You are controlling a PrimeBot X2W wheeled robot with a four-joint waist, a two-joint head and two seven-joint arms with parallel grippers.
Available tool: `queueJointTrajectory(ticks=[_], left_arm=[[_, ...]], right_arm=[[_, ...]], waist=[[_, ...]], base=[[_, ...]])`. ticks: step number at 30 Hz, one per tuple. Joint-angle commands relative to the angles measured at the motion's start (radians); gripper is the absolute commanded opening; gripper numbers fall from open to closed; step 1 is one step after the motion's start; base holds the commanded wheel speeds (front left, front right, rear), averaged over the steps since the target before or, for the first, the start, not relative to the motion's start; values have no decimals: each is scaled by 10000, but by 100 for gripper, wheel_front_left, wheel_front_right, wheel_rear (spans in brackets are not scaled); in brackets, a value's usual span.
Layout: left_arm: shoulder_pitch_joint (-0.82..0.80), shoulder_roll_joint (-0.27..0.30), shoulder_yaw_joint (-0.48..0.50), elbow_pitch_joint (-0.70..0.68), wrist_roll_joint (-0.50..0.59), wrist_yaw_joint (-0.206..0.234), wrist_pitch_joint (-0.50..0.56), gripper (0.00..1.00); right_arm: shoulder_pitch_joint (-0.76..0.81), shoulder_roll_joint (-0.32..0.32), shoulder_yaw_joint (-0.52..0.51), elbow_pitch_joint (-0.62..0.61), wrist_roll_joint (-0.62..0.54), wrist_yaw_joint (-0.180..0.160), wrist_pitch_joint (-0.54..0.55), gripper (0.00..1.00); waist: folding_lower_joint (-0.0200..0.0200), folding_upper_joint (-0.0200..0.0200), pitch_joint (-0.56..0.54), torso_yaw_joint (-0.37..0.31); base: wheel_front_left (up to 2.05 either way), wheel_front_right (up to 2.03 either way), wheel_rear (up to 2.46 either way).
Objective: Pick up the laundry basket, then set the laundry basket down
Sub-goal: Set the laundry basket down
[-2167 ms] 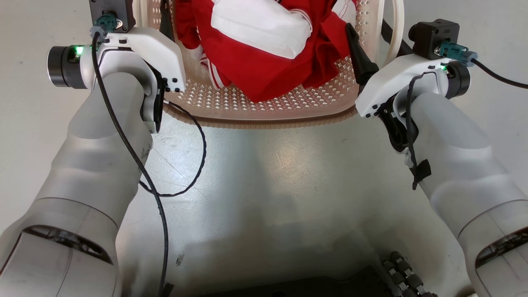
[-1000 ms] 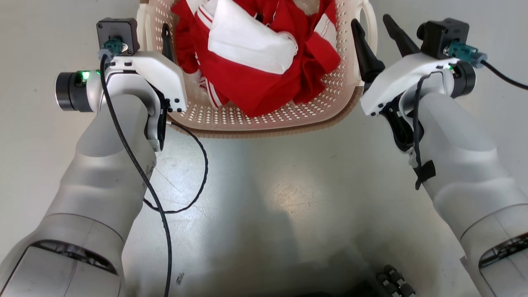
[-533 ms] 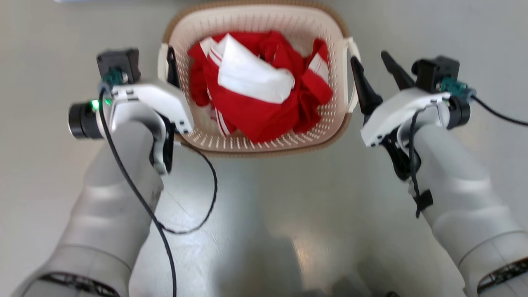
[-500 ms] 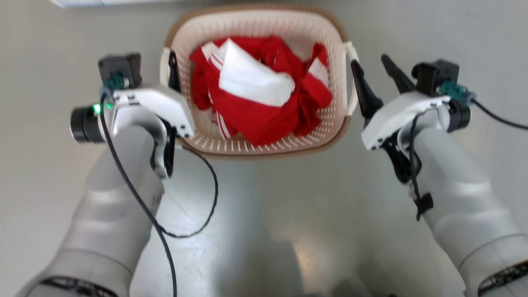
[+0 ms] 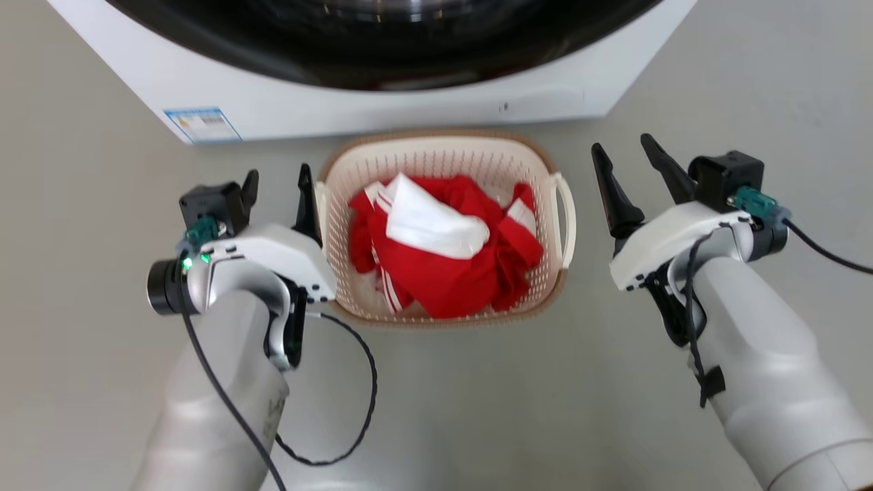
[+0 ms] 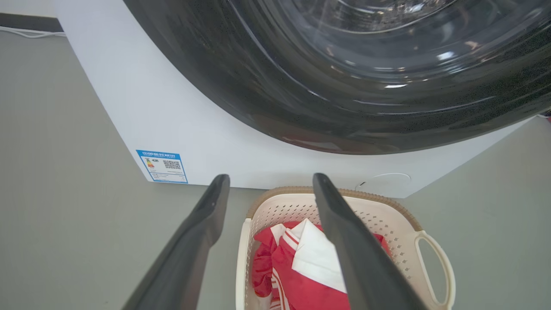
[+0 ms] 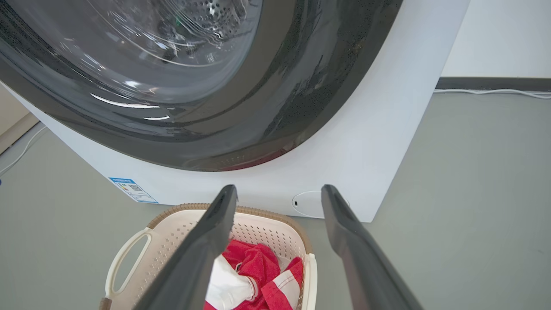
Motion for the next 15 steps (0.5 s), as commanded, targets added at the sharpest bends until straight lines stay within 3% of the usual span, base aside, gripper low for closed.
queueJointTrajectory(ticks=[1, 15], left_arm=[[322, 153, 361, -352, 134, -109, -36, 100], [2885, 37, 1226, -1759, 528, -706, -36, 100]], right_arm=[[452, 41, -16, -355, -180, 62, -51, 100], [2616, -31, -568, -1396, -908, 62, -51, 100]], waist=[[0, -1, -573, 109], [0, -1, -3141, 178]], base=[[0, 0, 0], [0, 0, 0]])
